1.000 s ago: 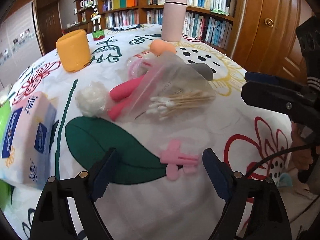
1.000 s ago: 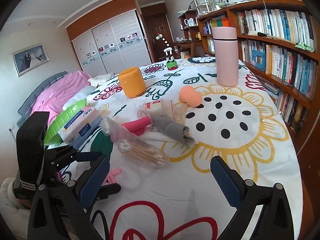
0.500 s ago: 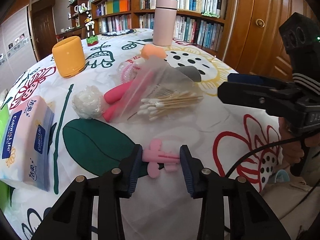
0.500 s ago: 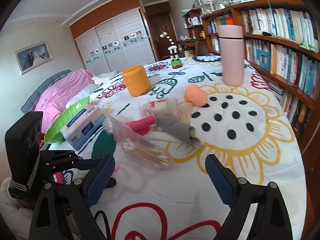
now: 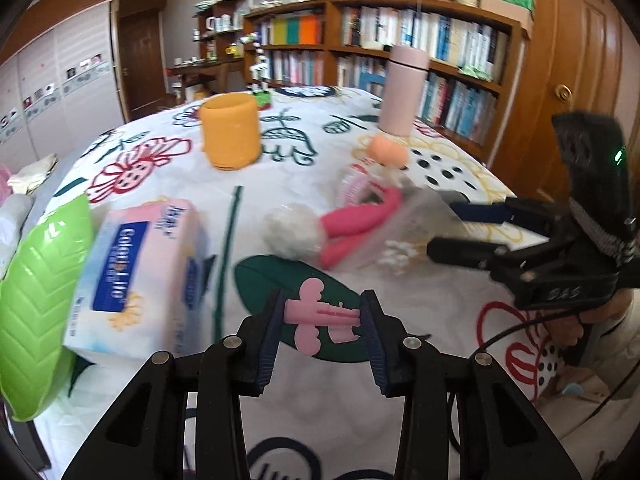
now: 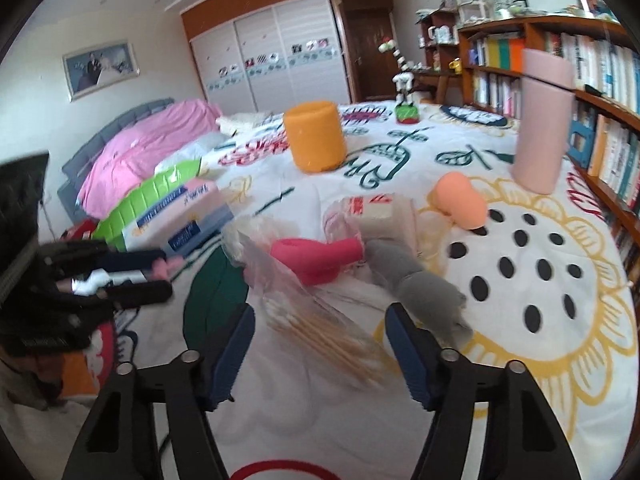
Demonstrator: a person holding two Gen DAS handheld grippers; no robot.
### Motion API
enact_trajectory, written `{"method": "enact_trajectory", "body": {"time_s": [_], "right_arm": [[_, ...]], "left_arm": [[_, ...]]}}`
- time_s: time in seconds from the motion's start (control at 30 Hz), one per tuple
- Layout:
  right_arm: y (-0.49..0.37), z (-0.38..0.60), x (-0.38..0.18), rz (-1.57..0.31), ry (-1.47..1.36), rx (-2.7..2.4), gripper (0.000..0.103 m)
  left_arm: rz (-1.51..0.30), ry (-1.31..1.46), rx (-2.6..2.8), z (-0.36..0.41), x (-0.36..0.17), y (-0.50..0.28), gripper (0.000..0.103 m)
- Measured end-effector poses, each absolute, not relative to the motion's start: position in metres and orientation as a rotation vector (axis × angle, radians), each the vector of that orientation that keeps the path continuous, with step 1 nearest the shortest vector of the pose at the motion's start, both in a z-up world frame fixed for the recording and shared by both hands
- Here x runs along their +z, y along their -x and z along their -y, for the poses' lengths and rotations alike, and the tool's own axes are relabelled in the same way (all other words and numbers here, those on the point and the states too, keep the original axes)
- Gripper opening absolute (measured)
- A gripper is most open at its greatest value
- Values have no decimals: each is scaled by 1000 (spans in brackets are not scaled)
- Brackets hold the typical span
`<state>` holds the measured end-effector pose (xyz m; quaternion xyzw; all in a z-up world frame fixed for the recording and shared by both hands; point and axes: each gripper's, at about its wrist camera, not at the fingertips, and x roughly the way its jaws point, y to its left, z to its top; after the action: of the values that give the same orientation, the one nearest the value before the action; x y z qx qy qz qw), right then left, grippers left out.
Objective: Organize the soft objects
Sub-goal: 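Grasp the clear bag of cotton swabs with the right gripper while the left lifts the pink toy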
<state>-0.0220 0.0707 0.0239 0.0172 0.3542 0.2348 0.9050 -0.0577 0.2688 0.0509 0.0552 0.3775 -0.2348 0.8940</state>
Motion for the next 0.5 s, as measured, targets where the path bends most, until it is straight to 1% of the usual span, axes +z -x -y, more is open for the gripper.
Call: {"method": "enact_trajectory", "body": {"time_s": [0.1,0.17,0.27,0.3,0.43,0.5], "right_arm": [[15,-78,16,-764,14,506,62],[13,-82,12,-793,35,509,51],[17,-85,9,-814,55,520,40],[19,-84,9,-814,63,520,39],[24,-84,9,-826,66,499,26],[25,-83,9,-830,50,491,22]], "left_arm": [[-776,-106,-465,-276,54,54,40],[-774,-100,-452,-280,54,52,40],[-777,-93,-439,-284,55,49,40],[-778,-92,-437,-284,54,48,40],[-782,-83,-427,-288,53,44,40],[-782,-76,-424,-289,53,43,40]]}}
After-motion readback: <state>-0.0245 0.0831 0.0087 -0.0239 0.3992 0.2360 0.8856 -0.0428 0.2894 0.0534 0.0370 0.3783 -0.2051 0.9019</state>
